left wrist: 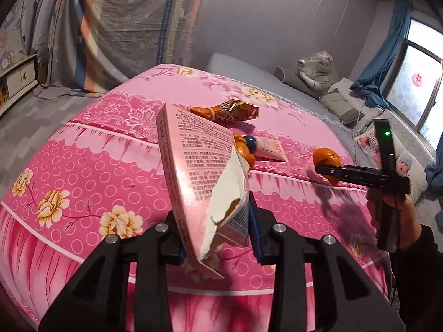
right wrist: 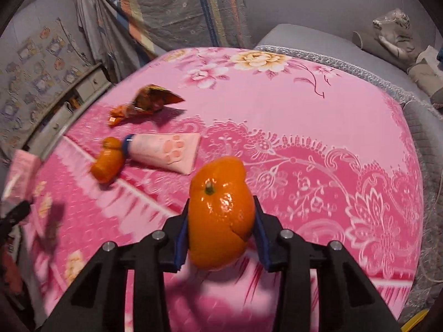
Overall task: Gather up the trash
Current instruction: 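Grasp the tangerine with the right tool while the left tool holds the pink carton, then carry the pink carton and tangerine to the yellow bin and release both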
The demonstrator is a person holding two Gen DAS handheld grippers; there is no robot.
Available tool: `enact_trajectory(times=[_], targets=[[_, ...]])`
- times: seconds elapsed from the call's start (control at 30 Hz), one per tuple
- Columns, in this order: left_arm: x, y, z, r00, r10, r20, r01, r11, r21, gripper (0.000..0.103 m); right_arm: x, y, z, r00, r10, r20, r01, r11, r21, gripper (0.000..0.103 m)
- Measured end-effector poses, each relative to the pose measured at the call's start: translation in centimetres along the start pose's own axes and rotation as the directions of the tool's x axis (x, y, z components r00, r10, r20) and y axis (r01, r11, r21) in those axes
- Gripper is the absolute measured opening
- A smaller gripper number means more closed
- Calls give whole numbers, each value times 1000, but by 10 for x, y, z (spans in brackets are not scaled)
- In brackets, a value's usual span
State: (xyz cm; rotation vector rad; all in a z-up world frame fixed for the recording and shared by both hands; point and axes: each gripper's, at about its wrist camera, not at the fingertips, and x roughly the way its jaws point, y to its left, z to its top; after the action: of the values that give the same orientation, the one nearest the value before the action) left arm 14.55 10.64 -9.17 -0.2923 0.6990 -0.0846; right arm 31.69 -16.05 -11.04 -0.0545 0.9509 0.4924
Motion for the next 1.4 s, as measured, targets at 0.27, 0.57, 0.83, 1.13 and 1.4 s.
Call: enact_trajectory(times=[0.27, 0.57, 0.83, 1.13, 1.4], targets=[[-9, -64, 7, 997, -76, 23, 72, 987, 142, 33, -99, 5, -43, 973, 199, 114, -208, 976, 67, 37], [-21, -178, 14, 972, -234, 25, 211, 913, 349, 33, -196, -22, -96, 946, 145, 290, -187, 975, 123, 37], [-25, -269, 5, 933, -359, -13, 321, 820, 474, 33, -264, -67, -139, 899, -78, 430, -30, 971, 237, 37], [-9, -359, -19, 895, -439, -84, 406, 722, 560, 33, -299, -123, -199, 831, -347, 434, 135, 884, 448, 37], [7, -415, -50, 866, -473, -159, 467, 656, 593, 33, -301, -147, -246, 802, -477, 359, 234, 804, 546, 37]])
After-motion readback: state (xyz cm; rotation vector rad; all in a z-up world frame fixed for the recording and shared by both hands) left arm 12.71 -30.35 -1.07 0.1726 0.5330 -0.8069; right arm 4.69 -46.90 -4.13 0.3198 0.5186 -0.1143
